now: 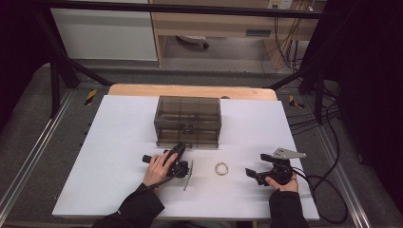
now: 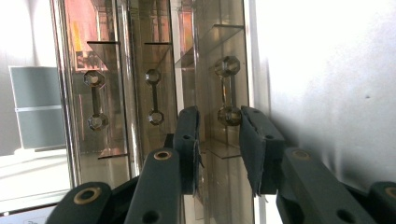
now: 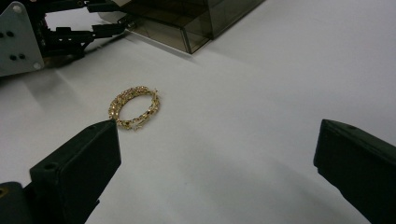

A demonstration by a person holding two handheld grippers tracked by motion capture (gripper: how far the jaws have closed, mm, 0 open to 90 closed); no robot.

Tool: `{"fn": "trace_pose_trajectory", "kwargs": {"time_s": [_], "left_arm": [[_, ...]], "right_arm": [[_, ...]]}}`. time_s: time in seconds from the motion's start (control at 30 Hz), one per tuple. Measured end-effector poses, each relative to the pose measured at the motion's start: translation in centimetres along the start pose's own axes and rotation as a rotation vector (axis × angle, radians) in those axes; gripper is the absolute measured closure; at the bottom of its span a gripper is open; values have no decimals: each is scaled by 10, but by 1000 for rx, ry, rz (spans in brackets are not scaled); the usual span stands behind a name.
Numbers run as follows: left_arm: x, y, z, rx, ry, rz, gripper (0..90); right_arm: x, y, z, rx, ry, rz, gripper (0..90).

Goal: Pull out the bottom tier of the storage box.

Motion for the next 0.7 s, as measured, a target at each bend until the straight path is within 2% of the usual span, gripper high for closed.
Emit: {"fn": "trace_pose_trajectory", "kwargs": {"time_s": [0.7], "left_arm": [[-10, -2, -3, -4, 4, -8, 686]], "right_arm": [[0, 0, 0, 0, -1, -1, 11]]}}
Point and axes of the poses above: each handheld gripper's, and its own axes: x roughly forward along the jaws, y roughly out of its underside, z roughly to its left, the point moved 2 cm from there along x, roughly forward along the jaws, and after that the axes turned 7 degrees about -z, right-handed, at the moved point
